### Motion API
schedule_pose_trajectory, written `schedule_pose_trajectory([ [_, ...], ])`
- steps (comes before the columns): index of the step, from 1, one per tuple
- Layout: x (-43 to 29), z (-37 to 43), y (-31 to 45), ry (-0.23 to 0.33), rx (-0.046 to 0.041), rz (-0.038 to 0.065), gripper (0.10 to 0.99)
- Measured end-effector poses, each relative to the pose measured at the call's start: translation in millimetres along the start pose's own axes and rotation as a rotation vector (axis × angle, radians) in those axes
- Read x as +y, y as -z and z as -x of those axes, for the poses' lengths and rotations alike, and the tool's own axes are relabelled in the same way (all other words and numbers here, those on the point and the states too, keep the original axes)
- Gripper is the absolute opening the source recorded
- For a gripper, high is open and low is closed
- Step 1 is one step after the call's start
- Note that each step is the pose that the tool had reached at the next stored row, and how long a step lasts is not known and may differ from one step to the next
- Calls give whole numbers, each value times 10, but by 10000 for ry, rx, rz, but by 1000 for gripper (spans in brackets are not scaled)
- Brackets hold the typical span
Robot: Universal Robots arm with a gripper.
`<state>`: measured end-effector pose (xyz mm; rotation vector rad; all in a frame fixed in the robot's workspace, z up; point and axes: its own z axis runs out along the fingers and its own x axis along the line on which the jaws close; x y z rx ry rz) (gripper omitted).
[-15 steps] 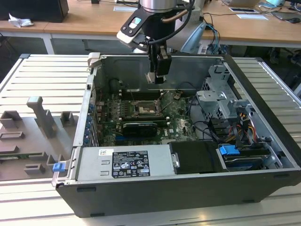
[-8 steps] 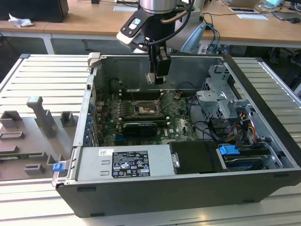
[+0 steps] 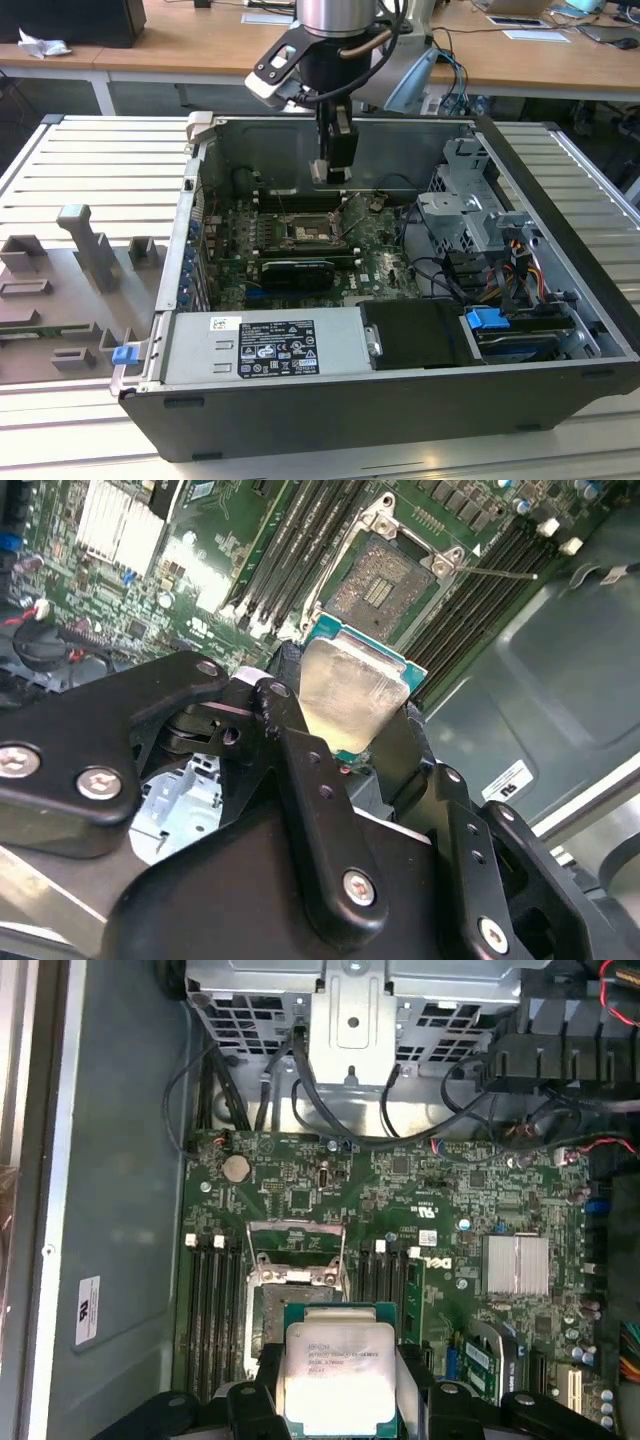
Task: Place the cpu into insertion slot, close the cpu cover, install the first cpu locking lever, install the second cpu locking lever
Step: 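Place the cpu into insertion slot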
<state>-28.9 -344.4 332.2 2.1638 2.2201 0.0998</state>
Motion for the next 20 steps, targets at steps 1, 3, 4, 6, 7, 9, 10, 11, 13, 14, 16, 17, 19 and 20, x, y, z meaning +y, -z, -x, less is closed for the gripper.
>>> schedule_pose_trajectory([
  [1,-1,0,-6,-88,-7,0,529],
  [3,-1,1,-12,-99,-19,-1,529],
  [4,-1,0,-16,-99,-17,3,529],
  [6,-2,0,-22,-99,-18,18,529],
  [7,-3,1,-23,-99,-19,18,529],
  [9,-9,0,-26,-101,-18,19,529],
  [10,-11,0,-26,-100,-18,19,529],
  [11,-13,0,-27,-98,-18,19,529],
  [13,-17,0,-30,-99,-18,19,529],
  [14,-19,0,-31,-99,-18,19,529],
  [16,-30,0,-35,-99,-17,19,529],
  [17,-33,0,-37,-99,-18,18,529],
  [19,-37,0,-39,-97,-18,18,529],
  [20,-45,0,-41,-100,-17,19,529],
])
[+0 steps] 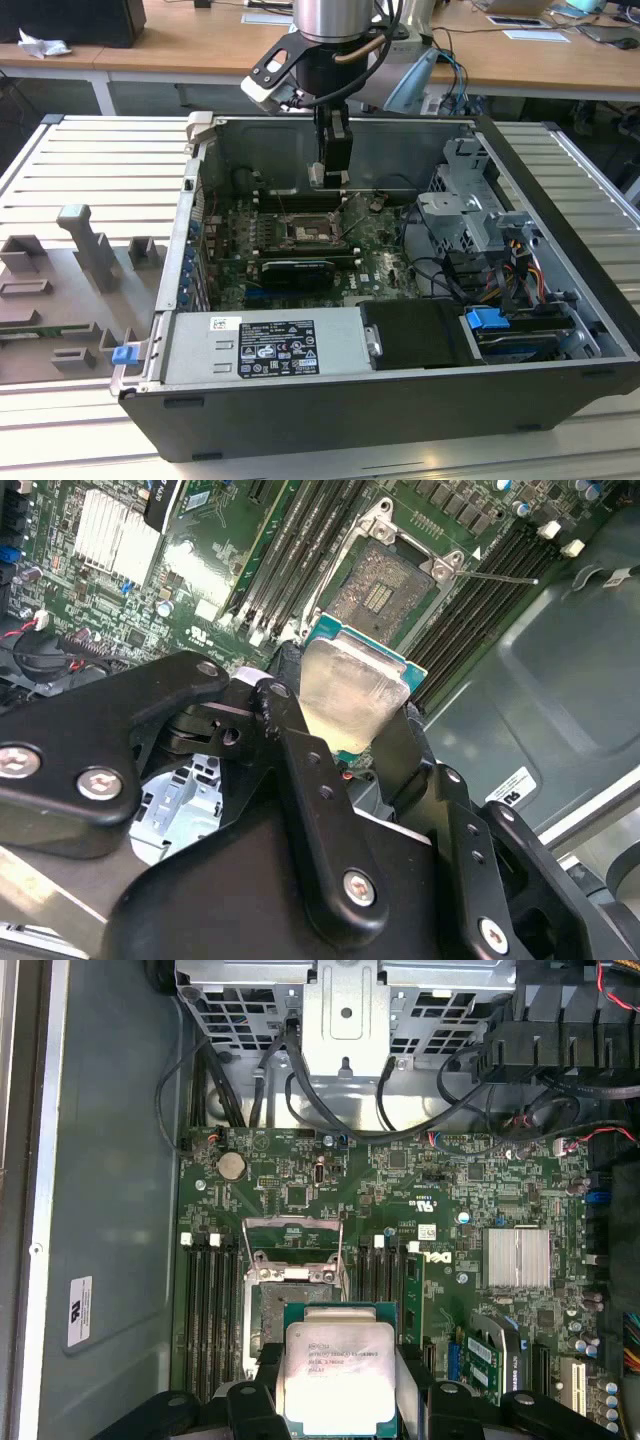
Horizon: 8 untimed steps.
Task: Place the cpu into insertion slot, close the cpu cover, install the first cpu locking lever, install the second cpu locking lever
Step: 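Place the cpu into insertion slot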
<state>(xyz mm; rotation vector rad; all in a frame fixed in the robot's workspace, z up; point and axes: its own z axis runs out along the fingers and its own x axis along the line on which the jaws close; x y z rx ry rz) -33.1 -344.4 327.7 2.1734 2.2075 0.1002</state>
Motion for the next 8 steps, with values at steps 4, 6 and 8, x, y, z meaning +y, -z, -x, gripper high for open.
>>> schedule_pose_trajectory([
  [4,-63,-1,-30,-94,-6,1,529],
  [6,-72,-4,-67,-201,-15,2,529],
  [8,-84,-9,-116,-178,-13,3,529],
])
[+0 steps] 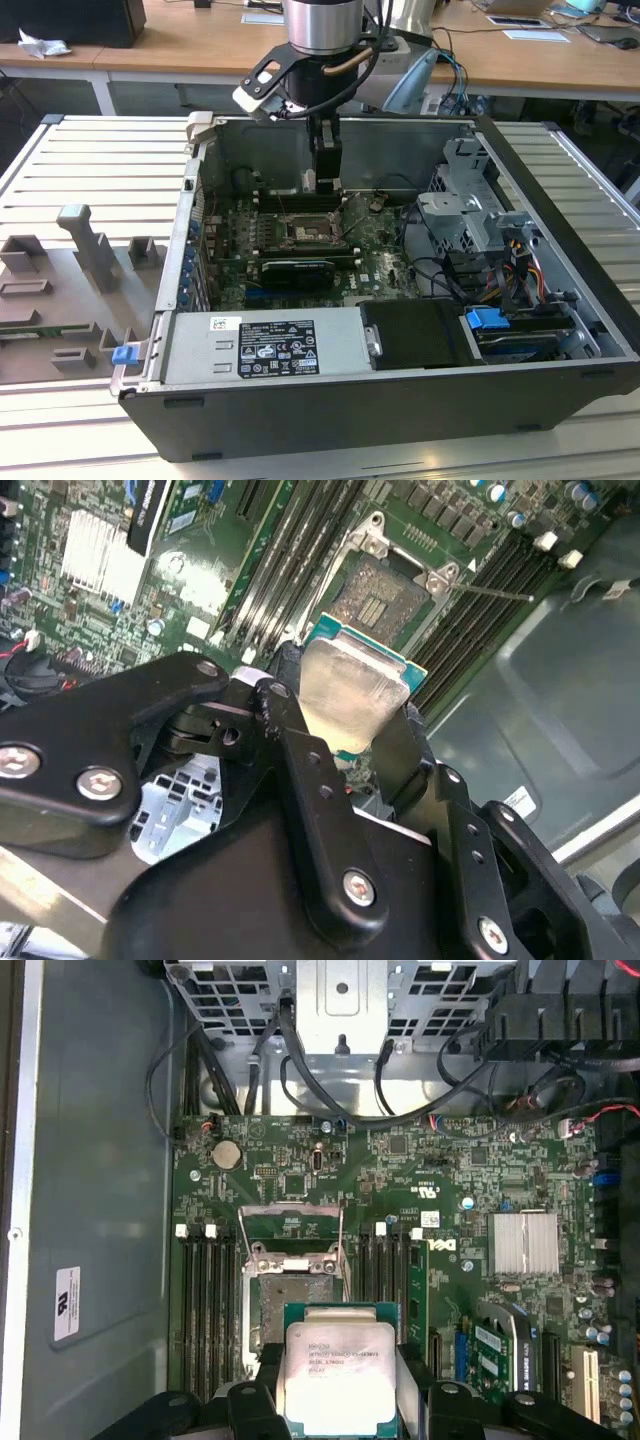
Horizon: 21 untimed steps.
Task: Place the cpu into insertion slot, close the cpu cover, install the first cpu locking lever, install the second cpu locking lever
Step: 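Place the cpu into insertion slot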
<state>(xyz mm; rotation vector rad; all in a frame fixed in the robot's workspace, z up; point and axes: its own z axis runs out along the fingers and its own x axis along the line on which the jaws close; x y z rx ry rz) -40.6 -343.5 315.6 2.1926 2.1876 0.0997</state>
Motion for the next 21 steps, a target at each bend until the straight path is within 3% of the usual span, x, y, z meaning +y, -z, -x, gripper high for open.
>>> schedule_pose_trajectory([
  [3,-6,-3,-53,45,122,-1,529],
  [7,-14,-2,-130,137,134,-3,529],
  [21,-23,-1,-214,379,152,-17,529],
])
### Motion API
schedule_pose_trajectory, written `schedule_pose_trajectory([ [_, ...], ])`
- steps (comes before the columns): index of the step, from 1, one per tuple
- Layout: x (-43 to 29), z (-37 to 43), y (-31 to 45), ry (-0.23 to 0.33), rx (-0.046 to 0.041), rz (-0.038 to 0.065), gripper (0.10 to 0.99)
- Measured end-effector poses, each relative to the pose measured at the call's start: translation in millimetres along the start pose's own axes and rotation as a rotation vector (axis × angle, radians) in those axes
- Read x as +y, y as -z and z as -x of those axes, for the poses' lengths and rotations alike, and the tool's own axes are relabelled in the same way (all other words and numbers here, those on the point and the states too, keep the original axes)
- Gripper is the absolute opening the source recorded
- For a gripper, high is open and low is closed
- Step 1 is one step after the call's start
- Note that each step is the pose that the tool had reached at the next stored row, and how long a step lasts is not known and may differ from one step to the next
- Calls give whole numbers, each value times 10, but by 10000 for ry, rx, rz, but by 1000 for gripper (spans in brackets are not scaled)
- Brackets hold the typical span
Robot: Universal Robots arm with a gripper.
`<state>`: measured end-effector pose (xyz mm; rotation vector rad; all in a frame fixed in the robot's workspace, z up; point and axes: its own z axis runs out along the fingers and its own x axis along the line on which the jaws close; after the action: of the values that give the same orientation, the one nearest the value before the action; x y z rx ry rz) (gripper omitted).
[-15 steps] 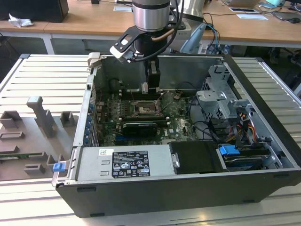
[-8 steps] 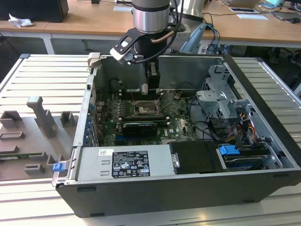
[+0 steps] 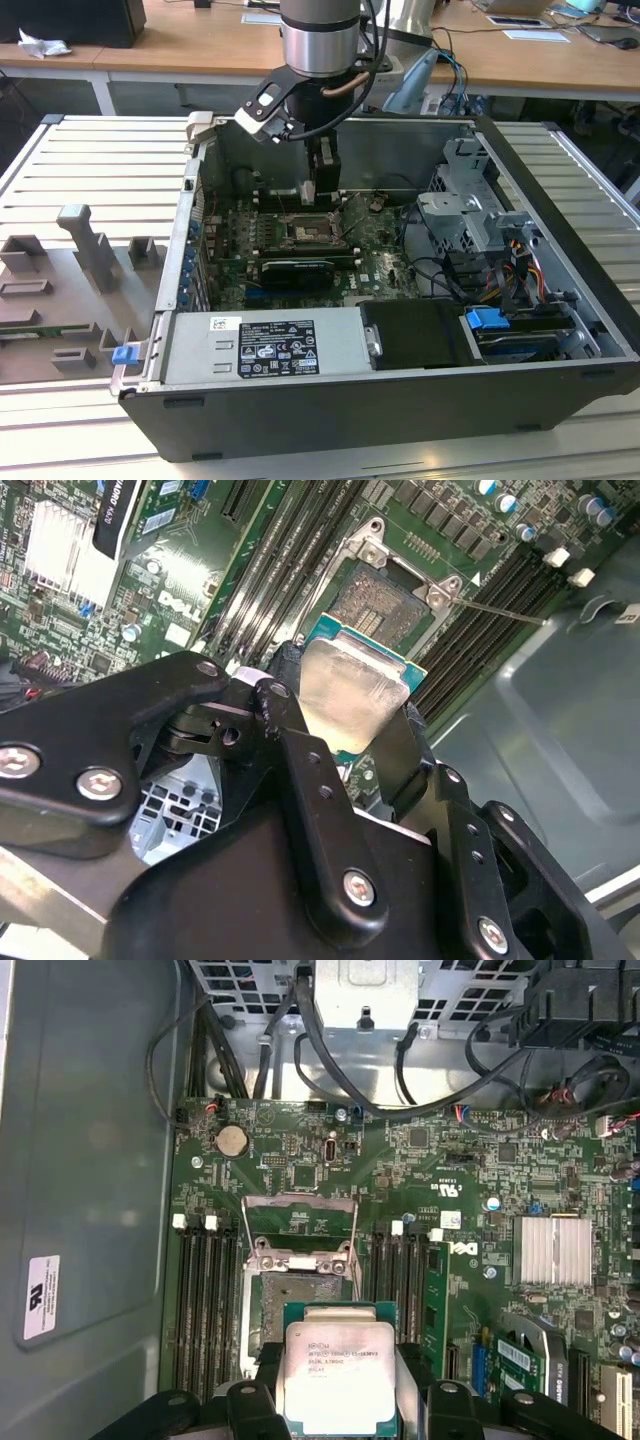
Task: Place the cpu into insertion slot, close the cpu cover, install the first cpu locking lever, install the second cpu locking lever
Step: 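Place the cpu into insertion slot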
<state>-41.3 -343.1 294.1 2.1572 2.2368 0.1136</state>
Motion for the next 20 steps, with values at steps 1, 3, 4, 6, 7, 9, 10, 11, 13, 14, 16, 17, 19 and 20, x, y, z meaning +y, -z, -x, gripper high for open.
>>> schedule_pose_trajectory([
  [1,0,0,-4,0,0,0,529],
  [3,-2,1,-13,1,-1,-1,529],
  [4,-3,1,-21,1,2,1,529],
  [6,-6,1,-42,1,0,0,529],
  [7,-7,1,-45,0,0,0,529],
  [9,-7,1,-54,0,1,0,529],
  [10,-9,2,-61,-1,1,1,529],
  [11,-12,2,-74,1,0,1,529],
  [13,-19,3,-117,1,0,0,529],
  [14,-20,3,-130,1,1,1,529],
  [16,-24,4,-156,1,0,0,529],
  [17,-25,4,-171,1,0,0,529],
  [19,-28,5,-203,-12,-2,0,529],
  [20,-30,6,-227,-72,-6,2,529],
])
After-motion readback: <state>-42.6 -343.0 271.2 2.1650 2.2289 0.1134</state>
